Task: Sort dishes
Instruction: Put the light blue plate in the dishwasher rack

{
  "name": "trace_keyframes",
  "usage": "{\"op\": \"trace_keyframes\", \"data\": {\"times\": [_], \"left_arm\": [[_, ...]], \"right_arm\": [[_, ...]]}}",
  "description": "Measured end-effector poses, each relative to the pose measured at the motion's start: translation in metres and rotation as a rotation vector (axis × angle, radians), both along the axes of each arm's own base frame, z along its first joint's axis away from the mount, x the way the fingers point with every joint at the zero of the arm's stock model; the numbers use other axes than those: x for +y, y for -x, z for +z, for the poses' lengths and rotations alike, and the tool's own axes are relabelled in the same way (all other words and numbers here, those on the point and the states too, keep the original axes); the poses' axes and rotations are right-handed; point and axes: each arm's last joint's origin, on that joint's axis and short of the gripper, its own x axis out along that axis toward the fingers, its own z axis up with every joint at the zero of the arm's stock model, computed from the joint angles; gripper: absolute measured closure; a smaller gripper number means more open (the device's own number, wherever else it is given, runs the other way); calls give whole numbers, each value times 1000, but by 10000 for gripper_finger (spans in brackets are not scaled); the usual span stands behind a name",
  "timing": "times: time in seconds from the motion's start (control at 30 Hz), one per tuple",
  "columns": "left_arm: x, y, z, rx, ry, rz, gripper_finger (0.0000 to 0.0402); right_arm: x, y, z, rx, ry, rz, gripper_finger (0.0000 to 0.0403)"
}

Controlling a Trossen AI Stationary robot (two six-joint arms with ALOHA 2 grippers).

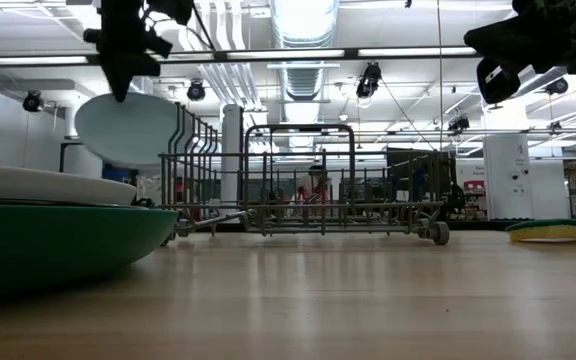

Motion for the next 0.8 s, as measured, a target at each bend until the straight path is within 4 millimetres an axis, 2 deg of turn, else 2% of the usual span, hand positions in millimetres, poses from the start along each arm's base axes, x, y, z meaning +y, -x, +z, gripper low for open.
{"op": "trace_keyframes", "data": {"times": [0.43, 0.57, 0.8], "left_arm": [[4, 4, 47, 68, -432, 47, 401], [6, -9, 57, 30, -511, -14, 401], [5, -54, 75, -116, -619, -214, 401]], "right_arm": [[0, 0, 0, 0, 1, 0, 403], [0, 0, 0, 0, 3, 0, 403], [0, 0, 0, 0, 3, 0, 403]]}}
